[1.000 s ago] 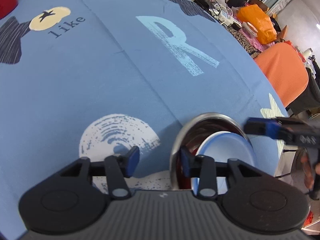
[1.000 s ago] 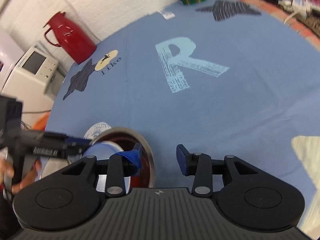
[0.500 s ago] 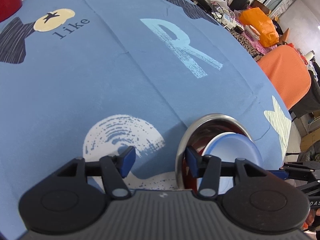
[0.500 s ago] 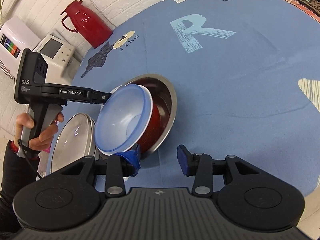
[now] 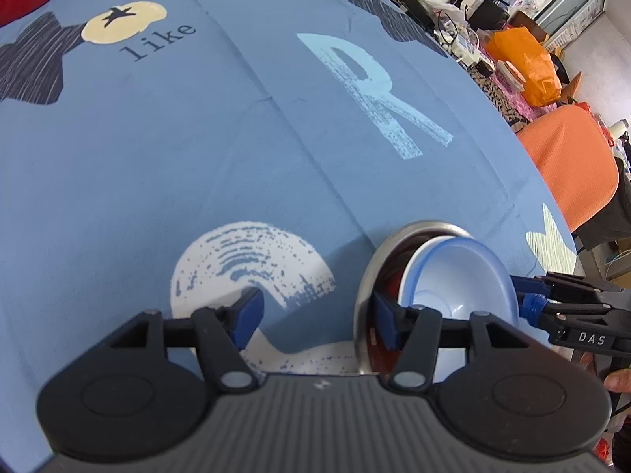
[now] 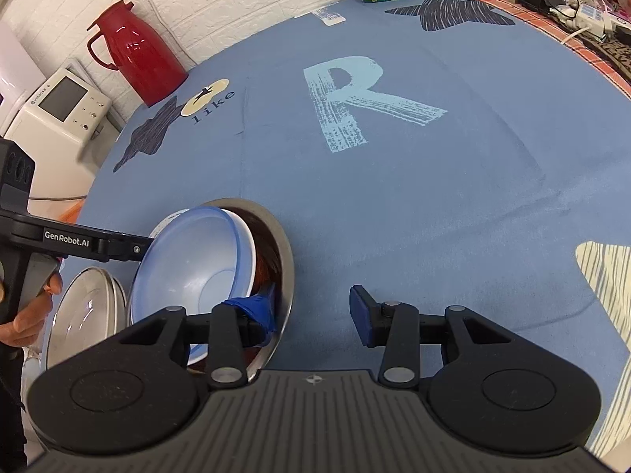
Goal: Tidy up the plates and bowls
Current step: 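Carry the bowl stack with both tools toward the white plate stack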
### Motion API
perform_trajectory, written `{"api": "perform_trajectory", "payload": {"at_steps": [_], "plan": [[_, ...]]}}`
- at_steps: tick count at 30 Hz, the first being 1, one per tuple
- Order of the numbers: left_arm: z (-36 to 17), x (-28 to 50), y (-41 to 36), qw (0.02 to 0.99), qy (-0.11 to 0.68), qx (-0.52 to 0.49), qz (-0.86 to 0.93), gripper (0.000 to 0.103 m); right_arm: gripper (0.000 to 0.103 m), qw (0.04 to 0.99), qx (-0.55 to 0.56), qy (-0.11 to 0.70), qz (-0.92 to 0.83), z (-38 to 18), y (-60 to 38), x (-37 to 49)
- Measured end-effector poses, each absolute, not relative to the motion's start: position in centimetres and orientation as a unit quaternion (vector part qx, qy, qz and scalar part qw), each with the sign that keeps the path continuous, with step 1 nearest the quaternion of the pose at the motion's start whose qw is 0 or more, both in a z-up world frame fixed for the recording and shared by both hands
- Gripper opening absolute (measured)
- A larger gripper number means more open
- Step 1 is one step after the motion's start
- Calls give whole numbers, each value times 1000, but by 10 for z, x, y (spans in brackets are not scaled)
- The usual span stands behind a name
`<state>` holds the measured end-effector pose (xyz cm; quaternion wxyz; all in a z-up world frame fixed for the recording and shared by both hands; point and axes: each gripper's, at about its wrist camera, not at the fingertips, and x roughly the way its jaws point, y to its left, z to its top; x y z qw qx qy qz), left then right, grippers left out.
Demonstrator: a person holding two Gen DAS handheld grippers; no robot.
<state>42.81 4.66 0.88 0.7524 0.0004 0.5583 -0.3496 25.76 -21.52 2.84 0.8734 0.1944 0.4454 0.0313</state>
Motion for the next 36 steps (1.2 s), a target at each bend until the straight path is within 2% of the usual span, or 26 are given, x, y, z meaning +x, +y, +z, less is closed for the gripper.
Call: {"api": "perform_trajectory", "payload": {"at_steps": [4, 9, 14, 19, 26, 36], "plan": [[10, 426, 42, 740, 562, 37, -368, 58, 26, 856, 242, 456, 22, 27, -220, 248], [9, 425, 30, 707, 578, 90, -396, 60, 27, 851, 250, 462, 16, 33, -221, 236], [8, 425, 31, 710, 579, 84, -391, 62, 30, 890, 223, 397, 16, 59, -220, 196], [8, 424, 35, 717, 576, 75, -385, 64, 30, 867, 207, 444, 84, 51, -189, 166], [10, 421, 33, 724, 578, 73, -369, 64, 30, 877, 157, 443, 100, 32, -152, 185], [11, 434, 31, 739, 571, 50, -354, 64, 30, 888, 154, 430, 58, 28, -184, 230]]}}
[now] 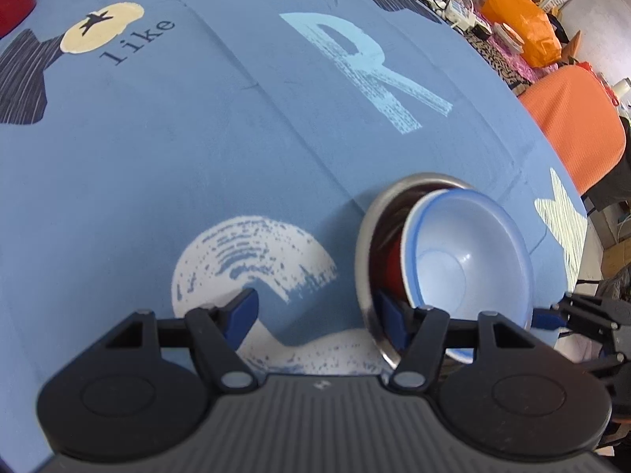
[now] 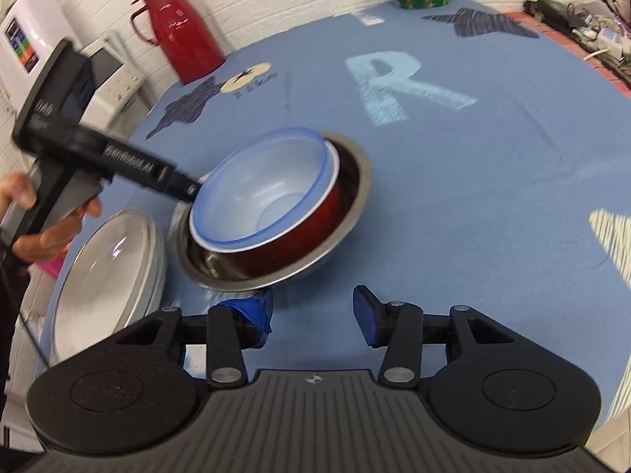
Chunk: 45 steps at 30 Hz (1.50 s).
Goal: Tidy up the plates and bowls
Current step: 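Carry the bowl stack with both tools toward the white plate stack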
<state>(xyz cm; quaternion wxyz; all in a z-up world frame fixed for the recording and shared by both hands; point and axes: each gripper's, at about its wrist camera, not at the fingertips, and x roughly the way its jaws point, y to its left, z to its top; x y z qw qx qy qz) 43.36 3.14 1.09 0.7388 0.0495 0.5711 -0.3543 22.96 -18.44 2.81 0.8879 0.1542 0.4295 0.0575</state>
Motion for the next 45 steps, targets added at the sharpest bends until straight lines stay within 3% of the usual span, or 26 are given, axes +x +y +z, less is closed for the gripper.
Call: {"api": "perform_trajectory", "payload": {"at_steps": [7, 11, 15, 26, 31, 33, 38, 41, 43, 44, 45], "plan": [[10, 437, 23, 745, 571, 43, -343, 64, 30, 881, 206, 425, 30, 38, -227, 232], [10, 440, 20, 745, 573, 47, -337, 64, 32, 894, 179, 411, 20, 56, -229, 246], [9, 439, 22, 745, 574, 41, -338, 64, 32, 883, 133, 450, 17, 53, -224, 272], [9, 434, 27, 755, 561, 33, -339, 65, 35, 859, 158, 488, 2, 39, -231, 307], [9, 429, 28, 761, 555, 28, -336, 65, 45, 860, 183, 476, -14, 28, -237, 309], [10, 428, 28, 764, 553, 29, -330, 65, 61, 871, 143, 470, -17, 29, -233, 309], [11, 425, 27, 771, 548, 30, -323, 65, 66, 859, 176, 480, -17, 25, -244, 312], [10, 425, 28, 769, 553, 24, -319, 65, 53, 874, 158, 460, 6, 26, -238, 310], [11, 421, 27, 772, 548, 28, -320, 64, 35, 878, 172, 446, 34, 26, -240, 309], [12, 420, 27, 772, 547, 29, -322, 58, 20, 875, 188, 444, 47, 26, -242, 309], [13, 418, 26, 768, 547, 21, -332, 39, 15, 872, 198, 445, 55, 26, -242, 310]]}}
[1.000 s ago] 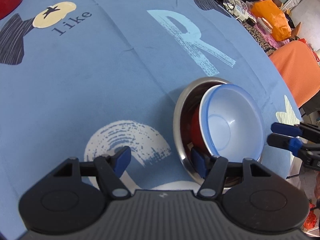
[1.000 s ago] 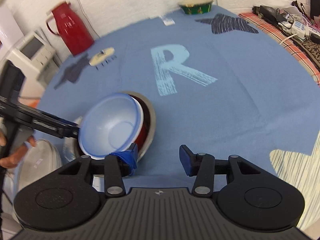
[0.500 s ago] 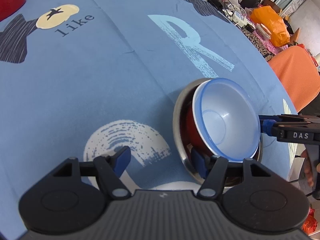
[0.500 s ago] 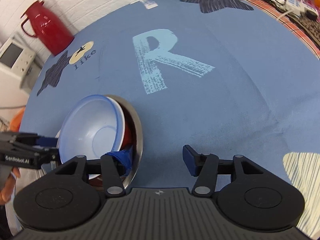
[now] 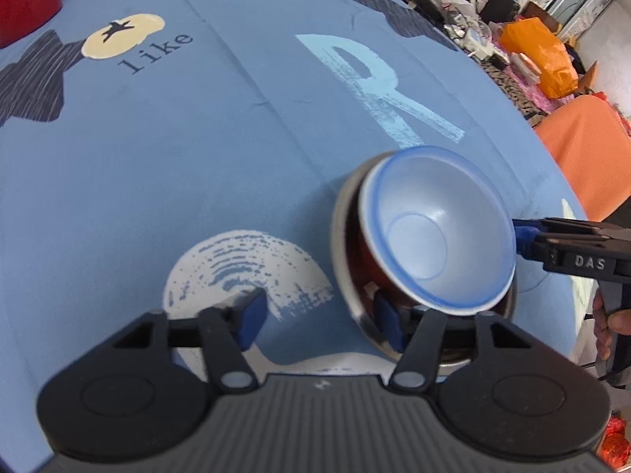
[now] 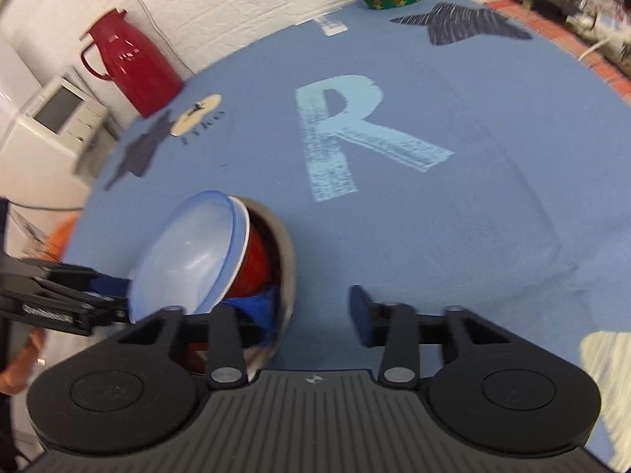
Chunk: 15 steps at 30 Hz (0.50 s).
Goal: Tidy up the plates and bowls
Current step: 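Carry the bowl stack with both tools toward the white plate stack, then lower the bowl stack onto the white plate stack with both tools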
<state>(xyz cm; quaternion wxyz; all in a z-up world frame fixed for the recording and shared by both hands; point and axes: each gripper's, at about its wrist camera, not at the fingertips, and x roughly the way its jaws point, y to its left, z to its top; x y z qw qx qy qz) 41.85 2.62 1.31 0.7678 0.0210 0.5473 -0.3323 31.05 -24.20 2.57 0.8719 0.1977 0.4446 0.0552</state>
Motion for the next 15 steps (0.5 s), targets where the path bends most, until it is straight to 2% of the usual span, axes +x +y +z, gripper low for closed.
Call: {"api": "perform_trajectory", "payload": {"at_steps": [1, 2, 3, 8, 10, 12, 13, 15], "plan": [[14, 417, 25, 760, 547, 9, -351, 29, 13, 872, 198, 444, 61, 26, -240, 311], [16, 414, 23, 756, 547, 2, -359, 11, 9, 871, 201, 444, 61, 27, -238, 311], [17, 411, 19, 760, 543, 7, -358, 8, 6, 870, 199, 446, 64, 27, -235, 310], [19, 404, 13, 781, 521, 9, -344, 6, 7, 853, 236, 456, 91, 13, -227, 304], [18, 404, 14, 781, 520, 6, -346, 7, 7, 862, 227, 446, 84, 15, -226, 301], [15, 405, 15, 773, 530, 1, -348, 13, 12, 865, 236, 436, 76, 16, -231, 300], [15, 406, 17, 773, 531, -1, -347, 17, 12, 862, 248, 436, 67, 16, -235, 301], [13, 408, 20, 773, 537, -2, -338, 34, 15, 862, 264, 431, 49, 17, -242, 302]]}}
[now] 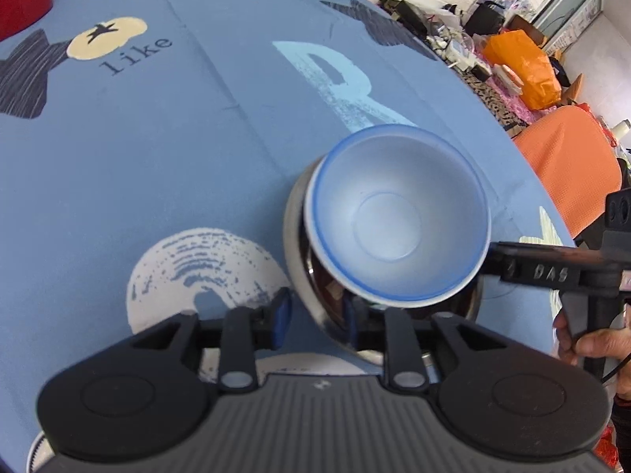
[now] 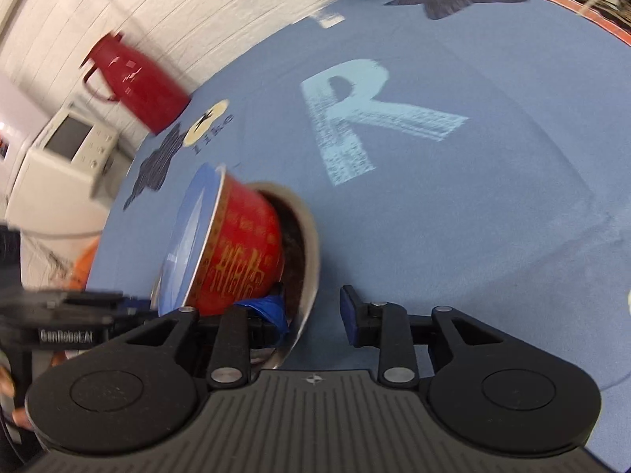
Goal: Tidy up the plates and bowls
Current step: 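Lower the bowl stack onto the white plate stack with both tools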
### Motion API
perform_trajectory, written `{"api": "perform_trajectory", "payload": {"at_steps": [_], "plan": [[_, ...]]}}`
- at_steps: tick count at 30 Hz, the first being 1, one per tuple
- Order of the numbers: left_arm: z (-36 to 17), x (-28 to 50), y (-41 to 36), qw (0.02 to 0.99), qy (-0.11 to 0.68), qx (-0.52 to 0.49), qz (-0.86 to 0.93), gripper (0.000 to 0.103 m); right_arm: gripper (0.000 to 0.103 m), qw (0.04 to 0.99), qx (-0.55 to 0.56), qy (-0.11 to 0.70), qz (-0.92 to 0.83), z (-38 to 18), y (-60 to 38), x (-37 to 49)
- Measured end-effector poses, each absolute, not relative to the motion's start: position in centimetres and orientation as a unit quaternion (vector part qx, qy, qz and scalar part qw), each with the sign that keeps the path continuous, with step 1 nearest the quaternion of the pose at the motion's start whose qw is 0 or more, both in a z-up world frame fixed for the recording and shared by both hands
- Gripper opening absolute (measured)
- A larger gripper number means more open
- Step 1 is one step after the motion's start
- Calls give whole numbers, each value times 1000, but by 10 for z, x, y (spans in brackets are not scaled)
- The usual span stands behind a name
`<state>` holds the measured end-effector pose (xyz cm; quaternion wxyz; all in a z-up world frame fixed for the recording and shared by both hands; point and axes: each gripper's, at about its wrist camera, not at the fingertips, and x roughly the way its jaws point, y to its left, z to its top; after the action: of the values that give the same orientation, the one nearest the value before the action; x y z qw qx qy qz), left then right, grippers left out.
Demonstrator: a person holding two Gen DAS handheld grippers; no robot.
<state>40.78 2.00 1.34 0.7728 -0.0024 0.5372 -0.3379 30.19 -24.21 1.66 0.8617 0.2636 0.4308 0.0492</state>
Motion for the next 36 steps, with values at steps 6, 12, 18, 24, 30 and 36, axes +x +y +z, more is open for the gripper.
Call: {"api": "perform_trajectory", "payload": {"at_steps": [6, 12, 18, 24, 30, 36], "plan": [[7, 415, 23, 776, 541, -26, -322, 37, 17, 873, 261, 408, 54, 12, -245, 305], [13, 405, 17, 795, 496, -8, -350, 7, 13, 887, 225, 394, 83, 12, -239, 304], [19, 398, 15, 819, 455, 24, -349, 8, 13, 901, 195, 376, 94, 11, -232, 306], [29, 393, 9, 836, 426, 59, -341, 8, 14, 910, 171, 364, 101, 17, -223, 306], [35, 390, 16, 837, 427, 47, -340, 8, 14, 910, 172, 365, 98, 24, -217, 303], [56, 372, 44, 848, 419, 25, -324, 8, 16, 920, 143, 344, 123, 54, -192, 286]]}}
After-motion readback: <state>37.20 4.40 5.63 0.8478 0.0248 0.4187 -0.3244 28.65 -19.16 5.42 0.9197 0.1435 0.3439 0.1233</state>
